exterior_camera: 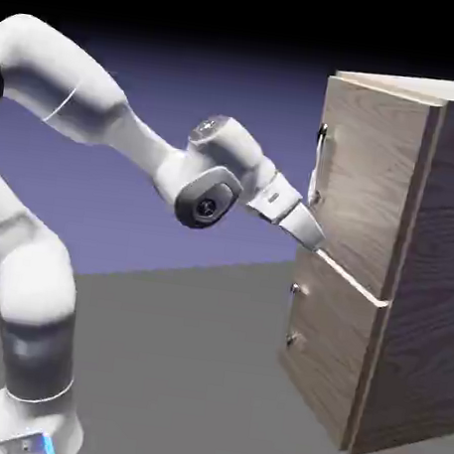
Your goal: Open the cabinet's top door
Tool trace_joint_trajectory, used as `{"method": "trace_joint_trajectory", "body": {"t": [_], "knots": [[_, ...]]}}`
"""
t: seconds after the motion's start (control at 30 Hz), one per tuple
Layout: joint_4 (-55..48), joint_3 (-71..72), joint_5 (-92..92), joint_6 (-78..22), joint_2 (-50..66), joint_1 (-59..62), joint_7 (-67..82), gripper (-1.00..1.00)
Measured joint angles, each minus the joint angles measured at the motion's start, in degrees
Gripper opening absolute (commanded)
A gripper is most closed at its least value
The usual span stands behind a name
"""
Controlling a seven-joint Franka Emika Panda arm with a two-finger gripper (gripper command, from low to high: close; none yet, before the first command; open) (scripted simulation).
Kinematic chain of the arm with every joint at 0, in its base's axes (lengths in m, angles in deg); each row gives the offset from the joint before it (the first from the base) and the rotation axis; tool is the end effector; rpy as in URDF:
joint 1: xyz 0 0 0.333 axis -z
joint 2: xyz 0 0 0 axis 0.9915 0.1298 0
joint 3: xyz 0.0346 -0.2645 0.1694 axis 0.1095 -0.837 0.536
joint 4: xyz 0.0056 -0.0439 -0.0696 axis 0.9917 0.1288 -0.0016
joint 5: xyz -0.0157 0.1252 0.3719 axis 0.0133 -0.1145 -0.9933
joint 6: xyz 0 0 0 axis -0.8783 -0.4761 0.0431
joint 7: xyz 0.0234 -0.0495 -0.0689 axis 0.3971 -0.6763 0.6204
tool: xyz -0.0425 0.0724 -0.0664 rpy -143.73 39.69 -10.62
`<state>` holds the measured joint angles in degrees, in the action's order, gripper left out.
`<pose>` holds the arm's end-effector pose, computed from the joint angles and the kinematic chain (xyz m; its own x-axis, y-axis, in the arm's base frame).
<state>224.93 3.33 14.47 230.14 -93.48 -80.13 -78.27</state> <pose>0.3820 -0.0025 0.4780 0.4768 -0.7043 0.5260 -0.4775 -0.7099 -0.5177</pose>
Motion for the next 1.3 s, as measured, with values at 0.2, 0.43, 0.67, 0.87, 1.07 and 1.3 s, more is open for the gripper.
{"method": "trace_joint_trajectory", "body": {"t": [0.2,0.43,0.67,0.87,1.07,1.3], "knots": [[-0.62,7.15,-14.95,-3.60,-7.20,6.91,6.27,0.00],[-1.34,15.50,-32.40,-7.80,-15.61,14.96,13.59,0.00],[-2.06,23.85,-49.84,-12.00,-24.02,23.02,20.91,0.00],[-2.67,31.00,-64.80,-15.60,-31.22,29.93,27.19,0.00],[-3.29,38.16,-79.75,-19.20,-38.42,36.83,33.46,0.00],[-4.01,46.50,-97.20,-23.40,-46.83,44.89,40.78,0.00]]}}
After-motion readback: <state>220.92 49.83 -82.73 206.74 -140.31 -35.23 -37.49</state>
